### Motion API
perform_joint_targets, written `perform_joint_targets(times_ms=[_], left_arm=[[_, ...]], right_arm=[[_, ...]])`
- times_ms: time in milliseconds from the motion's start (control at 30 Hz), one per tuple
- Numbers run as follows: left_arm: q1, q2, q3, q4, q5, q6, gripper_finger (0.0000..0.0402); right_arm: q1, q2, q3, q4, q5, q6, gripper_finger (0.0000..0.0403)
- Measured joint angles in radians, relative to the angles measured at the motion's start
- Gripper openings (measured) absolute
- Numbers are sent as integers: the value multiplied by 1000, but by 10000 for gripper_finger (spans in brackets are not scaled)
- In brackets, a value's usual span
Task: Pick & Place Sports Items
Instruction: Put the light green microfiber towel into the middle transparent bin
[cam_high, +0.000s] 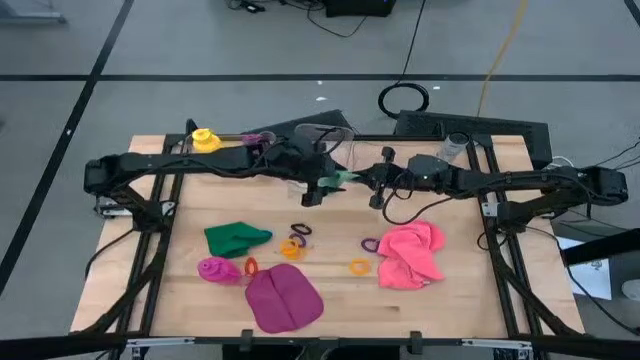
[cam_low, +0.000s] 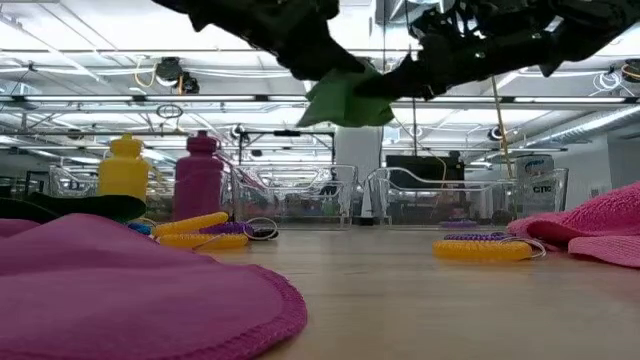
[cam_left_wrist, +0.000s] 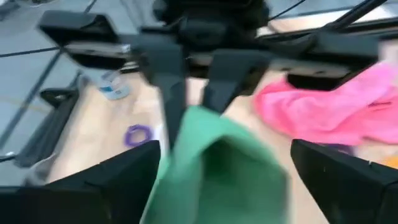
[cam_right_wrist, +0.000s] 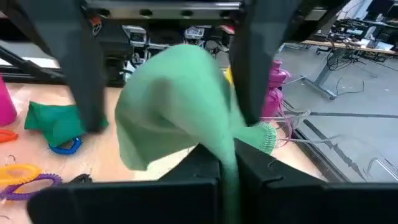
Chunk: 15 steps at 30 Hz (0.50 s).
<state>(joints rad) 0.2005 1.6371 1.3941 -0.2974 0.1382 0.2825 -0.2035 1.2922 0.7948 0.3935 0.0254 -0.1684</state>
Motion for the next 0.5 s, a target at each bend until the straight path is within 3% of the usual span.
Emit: perform_joint_targets(times_ms=[233, 500], left_arm=[[0, 0, 0, 2, -17, 19, 294], [1, 0, 0, 12, -57, 21, 189]], right_arm=[[0, 0, 0, 3, -3, 0, 0], [0, 0, 0, -1, -21, -1, 0]])
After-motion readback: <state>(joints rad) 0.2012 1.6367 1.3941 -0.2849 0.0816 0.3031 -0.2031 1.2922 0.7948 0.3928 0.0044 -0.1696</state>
